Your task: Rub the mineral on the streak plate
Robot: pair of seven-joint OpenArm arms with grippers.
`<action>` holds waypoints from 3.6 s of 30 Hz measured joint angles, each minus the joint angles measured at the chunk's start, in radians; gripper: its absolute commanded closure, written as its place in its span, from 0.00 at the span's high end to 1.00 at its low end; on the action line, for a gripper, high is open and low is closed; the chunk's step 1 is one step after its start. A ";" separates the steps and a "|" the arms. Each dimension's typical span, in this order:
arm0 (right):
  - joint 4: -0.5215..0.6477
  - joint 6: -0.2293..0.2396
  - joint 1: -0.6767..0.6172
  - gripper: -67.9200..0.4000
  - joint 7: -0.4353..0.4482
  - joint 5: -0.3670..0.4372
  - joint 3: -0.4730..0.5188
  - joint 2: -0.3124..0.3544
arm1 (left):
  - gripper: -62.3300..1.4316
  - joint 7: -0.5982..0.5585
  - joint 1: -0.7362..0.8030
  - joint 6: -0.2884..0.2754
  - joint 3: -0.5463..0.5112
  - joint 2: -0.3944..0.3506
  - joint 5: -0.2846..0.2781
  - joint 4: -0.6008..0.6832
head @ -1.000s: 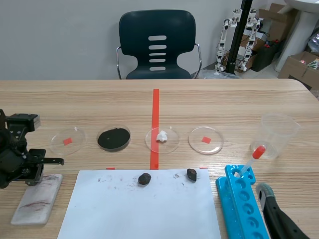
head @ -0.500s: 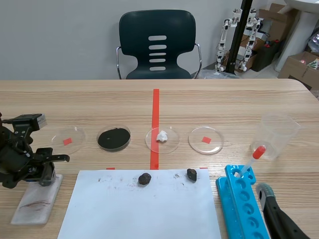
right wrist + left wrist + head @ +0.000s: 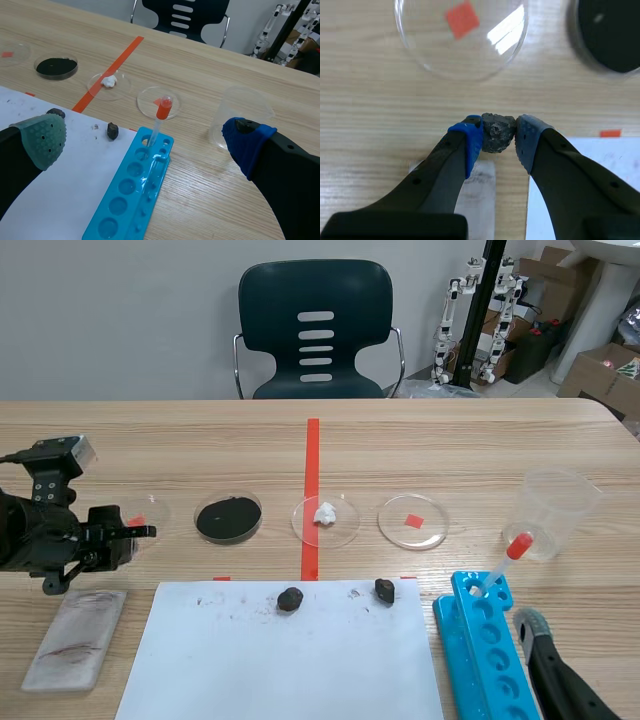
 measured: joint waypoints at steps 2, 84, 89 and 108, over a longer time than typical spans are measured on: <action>0.000 0.000 0.000 1.00 0.000 0.000 0.000 0.000 | 0.11 -0.107 0.046 -0.001 0.000 -0.008 0.000 0.061; 0.000 0.000 0.000 1.00 0.000 0.000 0.000 0.000 | 0.11 -1.069 1.058 -0.266 -0.178 -0.029 0.623 0.723; 0.000 0.000 0.000 1.00 0.000 0.000 0.000 0.000 | 0.11 -1.069 1.058 -0.266 -0.178 -0.029 0.623 0.723; 0.000 0.000 0.000 1.00 0.000 0.000 0.000 0.000 | 0.11 -1.069 1.057 -0.266 -0.178 -0.029 0.623 0.723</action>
